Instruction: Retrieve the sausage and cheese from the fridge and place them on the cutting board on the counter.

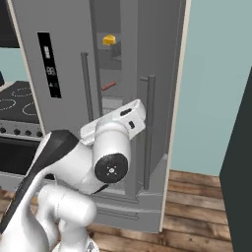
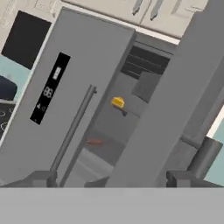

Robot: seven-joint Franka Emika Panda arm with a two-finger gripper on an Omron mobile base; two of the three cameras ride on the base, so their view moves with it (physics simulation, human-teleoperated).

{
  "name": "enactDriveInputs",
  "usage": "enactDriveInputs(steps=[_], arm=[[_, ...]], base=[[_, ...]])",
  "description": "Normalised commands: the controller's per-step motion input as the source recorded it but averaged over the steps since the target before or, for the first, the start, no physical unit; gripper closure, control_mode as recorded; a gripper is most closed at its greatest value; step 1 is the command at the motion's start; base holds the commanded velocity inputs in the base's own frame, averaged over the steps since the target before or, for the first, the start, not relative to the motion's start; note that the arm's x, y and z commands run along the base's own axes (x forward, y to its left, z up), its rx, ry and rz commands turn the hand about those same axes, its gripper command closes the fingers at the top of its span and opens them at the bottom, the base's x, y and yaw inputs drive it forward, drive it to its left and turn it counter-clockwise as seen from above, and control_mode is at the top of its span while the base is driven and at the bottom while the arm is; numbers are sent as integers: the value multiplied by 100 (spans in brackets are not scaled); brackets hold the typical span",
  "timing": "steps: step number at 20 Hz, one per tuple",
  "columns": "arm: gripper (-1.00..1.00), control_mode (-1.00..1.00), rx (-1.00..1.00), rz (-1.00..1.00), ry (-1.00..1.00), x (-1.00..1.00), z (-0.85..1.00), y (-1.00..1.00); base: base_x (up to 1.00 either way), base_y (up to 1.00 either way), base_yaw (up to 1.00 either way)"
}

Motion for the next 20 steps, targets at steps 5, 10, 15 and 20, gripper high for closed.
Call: enactDriveInputs(steps=[5, 10, 15, 20], arm=[[-100, -100, -28, -32, 15, 0, 23, 99], [-100, -100, -30, -30, 22, 6, 10, 100], [-100, -100, -18, -11, 3, 15, 0, 47], [-100, -100, -2, -29, 8, 73, 6, 17]], base=[[0, 0, 0], [0, 0, 0], [0, 0, 0], [0, 0, 0]])
